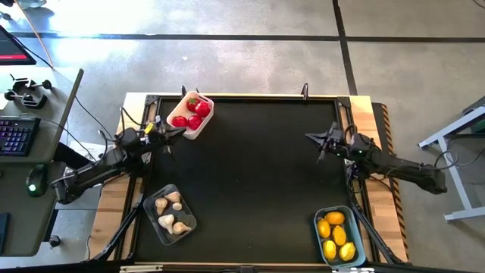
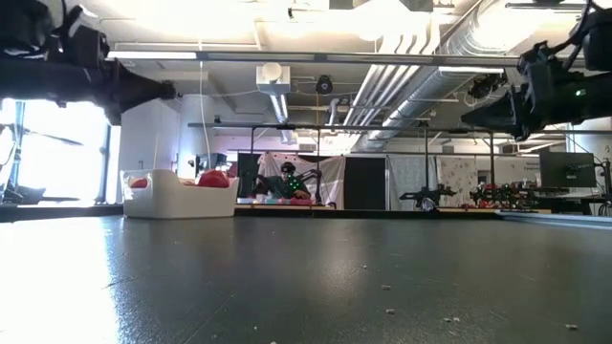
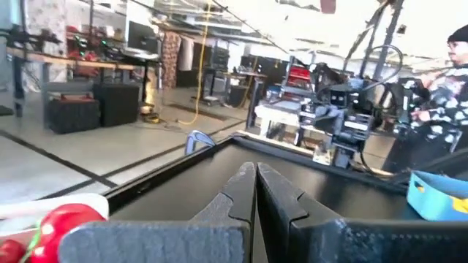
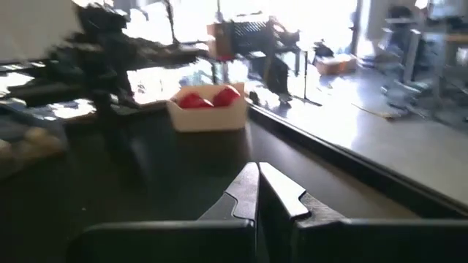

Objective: Sort produce into baskets
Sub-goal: Return to Home Position

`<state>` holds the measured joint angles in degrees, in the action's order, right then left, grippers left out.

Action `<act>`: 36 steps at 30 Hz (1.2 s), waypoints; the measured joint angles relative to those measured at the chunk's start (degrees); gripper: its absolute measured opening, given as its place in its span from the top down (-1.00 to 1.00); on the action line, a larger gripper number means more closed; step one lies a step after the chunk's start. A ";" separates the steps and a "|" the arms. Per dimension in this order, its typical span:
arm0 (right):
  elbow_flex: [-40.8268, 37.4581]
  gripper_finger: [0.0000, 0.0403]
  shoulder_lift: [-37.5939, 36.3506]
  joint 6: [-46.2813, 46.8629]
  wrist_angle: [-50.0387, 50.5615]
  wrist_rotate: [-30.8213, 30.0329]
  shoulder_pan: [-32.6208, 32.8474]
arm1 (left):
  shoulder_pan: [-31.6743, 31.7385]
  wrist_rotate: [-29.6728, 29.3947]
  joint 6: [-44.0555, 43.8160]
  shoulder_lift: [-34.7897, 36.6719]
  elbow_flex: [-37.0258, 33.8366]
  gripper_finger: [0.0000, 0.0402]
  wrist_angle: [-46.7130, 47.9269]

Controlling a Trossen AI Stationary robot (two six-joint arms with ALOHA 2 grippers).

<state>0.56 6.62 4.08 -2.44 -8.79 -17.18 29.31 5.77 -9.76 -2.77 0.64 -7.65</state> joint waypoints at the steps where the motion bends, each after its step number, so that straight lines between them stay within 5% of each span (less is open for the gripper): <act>1: 0.00 1.00 -1.25 -0.22 0.19 0.93 0.12 | 0.01 -0.40 0.18 2.11 0.01 1.00 1.96; 7: -0.01 1.00 -6.67 -4.08 0.42 1.14 1.05 | -0.18 -1.30 0.30 2.60 0.07 1.00 6.34; 16: -0.02 1.00 -6.28 -8.70 -0.96 -8.48 1.06 | 0.04 -7.31 1.40 1.75 0.09 1.00 7.05; 36: -0.04 1.00 -6.28 -4.09 -1.02 -8.62 1.06 | 0.04 -7.33 4.00 -0.98 0.09 1.00 7.01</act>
<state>0.51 0.34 -0.01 -3.46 -17.41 -16.12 29.34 -1.56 -5.76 -3.75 0.73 -0.64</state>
